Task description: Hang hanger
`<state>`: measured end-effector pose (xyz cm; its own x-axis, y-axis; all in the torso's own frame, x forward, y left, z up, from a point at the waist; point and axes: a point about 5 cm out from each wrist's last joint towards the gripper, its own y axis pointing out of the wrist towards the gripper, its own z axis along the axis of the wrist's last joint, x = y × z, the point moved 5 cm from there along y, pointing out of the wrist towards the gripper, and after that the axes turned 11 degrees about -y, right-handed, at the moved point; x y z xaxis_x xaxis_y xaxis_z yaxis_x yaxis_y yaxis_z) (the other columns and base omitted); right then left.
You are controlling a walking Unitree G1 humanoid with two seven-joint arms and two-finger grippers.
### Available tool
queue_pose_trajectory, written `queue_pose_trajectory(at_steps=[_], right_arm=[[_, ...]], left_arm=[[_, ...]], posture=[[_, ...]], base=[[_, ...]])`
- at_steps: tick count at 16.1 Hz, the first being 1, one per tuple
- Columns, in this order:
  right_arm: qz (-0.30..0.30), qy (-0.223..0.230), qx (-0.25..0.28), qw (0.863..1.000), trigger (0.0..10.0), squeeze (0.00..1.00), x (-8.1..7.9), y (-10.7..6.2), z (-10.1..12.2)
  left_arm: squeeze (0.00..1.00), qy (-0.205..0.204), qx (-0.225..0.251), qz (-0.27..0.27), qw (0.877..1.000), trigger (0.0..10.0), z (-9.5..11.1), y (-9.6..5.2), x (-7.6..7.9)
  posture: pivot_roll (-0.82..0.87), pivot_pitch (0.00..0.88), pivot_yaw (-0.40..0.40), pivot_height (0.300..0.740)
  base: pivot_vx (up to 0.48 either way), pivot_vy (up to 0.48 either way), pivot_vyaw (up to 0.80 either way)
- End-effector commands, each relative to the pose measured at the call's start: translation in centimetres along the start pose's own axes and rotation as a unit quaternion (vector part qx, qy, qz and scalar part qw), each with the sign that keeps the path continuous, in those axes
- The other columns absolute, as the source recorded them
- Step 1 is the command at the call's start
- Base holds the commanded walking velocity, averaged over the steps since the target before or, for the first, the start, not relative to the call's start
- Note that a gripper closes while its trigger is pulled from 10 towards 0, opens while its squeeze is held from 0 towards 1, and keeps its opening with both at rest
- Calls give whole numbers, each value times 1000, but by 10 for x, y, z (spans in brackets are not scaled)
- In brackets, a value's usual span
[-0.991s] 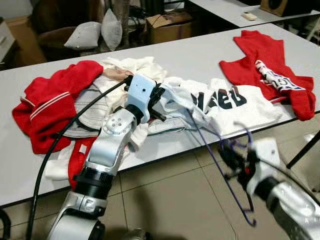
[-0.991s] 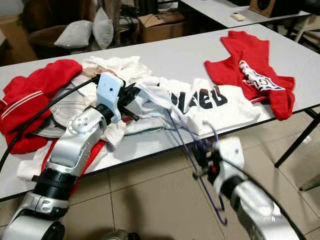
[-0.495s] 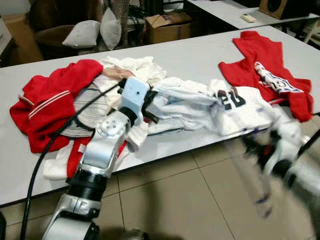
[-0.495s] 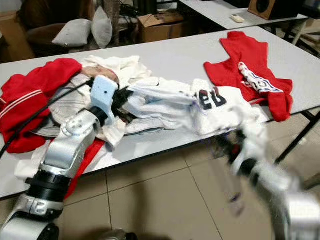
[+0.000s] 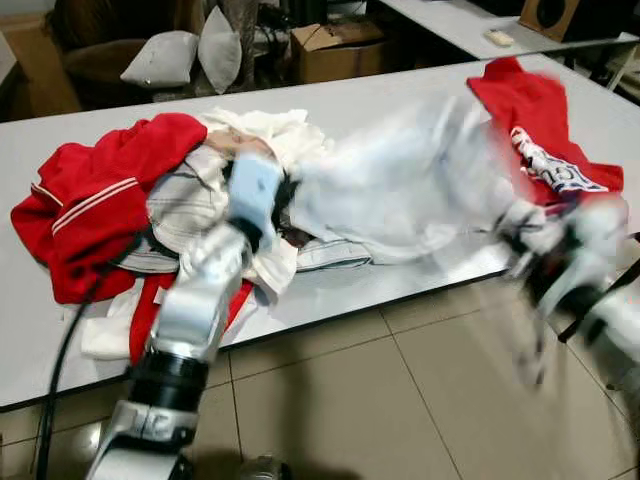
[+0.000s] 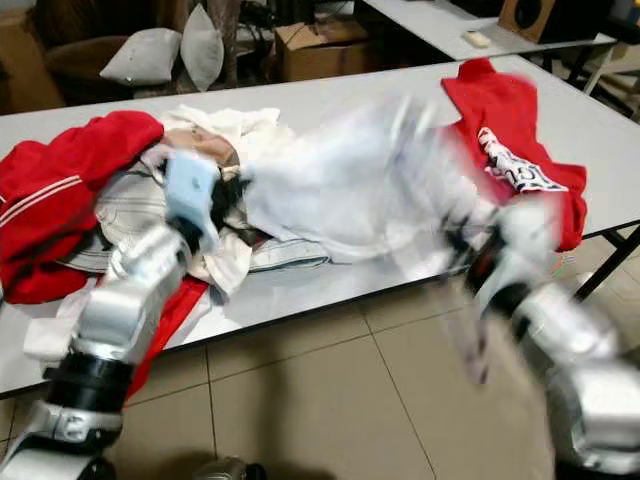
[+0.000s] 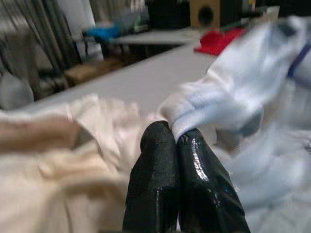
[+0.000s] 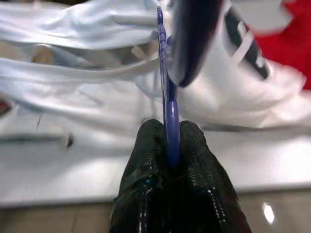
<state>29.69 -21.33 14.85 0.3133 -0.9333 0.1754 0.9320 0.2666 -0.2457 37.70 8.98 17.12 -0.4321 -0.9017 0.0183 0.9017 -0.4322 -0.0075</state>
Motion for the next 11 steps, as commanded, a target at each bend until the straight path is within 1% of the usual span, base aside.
queue_pose_trajectory(at_steps=[1, 2, 3, 4, 5, 6, 7, 8, 9, 10, 11], right_arm=[[-5, 6, -11, 1000, 10000, 0, 0, -2, -3], [1, 34, -26, 999, 10000, 0, -5, -3, -14], [8, 39, -30, 999, 10000, 0, -9, -4, -18], [17, 37, -30, 999, 10000, 0, -12, -5, -19], [35, 7, -32, 999, 10000, 0, -19, -7, -19], [49, -43, -32, 997, 10000, 0, -25, -8, -18], [46, -117, -37, 991, 10000, 0, -24, -9, -19], [43, -186, -49, 980, 10000, 0, -22, -10, -23], [43, -243, -54, 967, 10000, 0, -20, -11, -24], [44, -265, -55, 962, 10000, 0, -20, -11, -24], [43, -324, -55, 944, 10000, 0, -17, -12, -23]], left_arm=[[0, 4, 17, -10, 1000, 0, 11, 3, 6], [0, 3, 20, -22, 1000, 0, 14, 5, 11], [0, 4, 22, -32, 999, 0, 17, 7, 15], [0, 4, 23, -34, 999, 0, 18, 8, 16], [0, 4, 24, -35, 999, 0, 21, 9, 17], [0, 3, 27, -34, 999, 0, 23, 11, 17], [0, 2, 29, -35, 999, 0, 26, 13, 17], [0, -1, 32, -36, 999, 0, 29, 16, 17], [0, -4, 35, -38, 999, 0, 32, 18, 18], [0, -5, 36, -38, 999, 0, 34, 19, 18], [0, -11, 42, -39, 998, 0, 38, 21, 18]], posture=[[14, 0, 23, 740], [13, 0, 27, 740], [15, 0, 31, 740], [15, 0, 31, 740], [16, 0, 36, 740], [16, 0, 39, 740], [19, 0, 41, 740], [20, 0, 41, 740], [24, 0, 40, 740], [24, 0, 40, 740], [22, 0, 40, 740]], base=[[0, 0, 0], [0, 0, 0], [0, 0, 0], [0, 0, 0], [0, 0, 0], [0, 0, 0], [0, 0, 0], [0, 0, 0], [0, 0, 0], [0, 0, 0], [0, 0, 0]])
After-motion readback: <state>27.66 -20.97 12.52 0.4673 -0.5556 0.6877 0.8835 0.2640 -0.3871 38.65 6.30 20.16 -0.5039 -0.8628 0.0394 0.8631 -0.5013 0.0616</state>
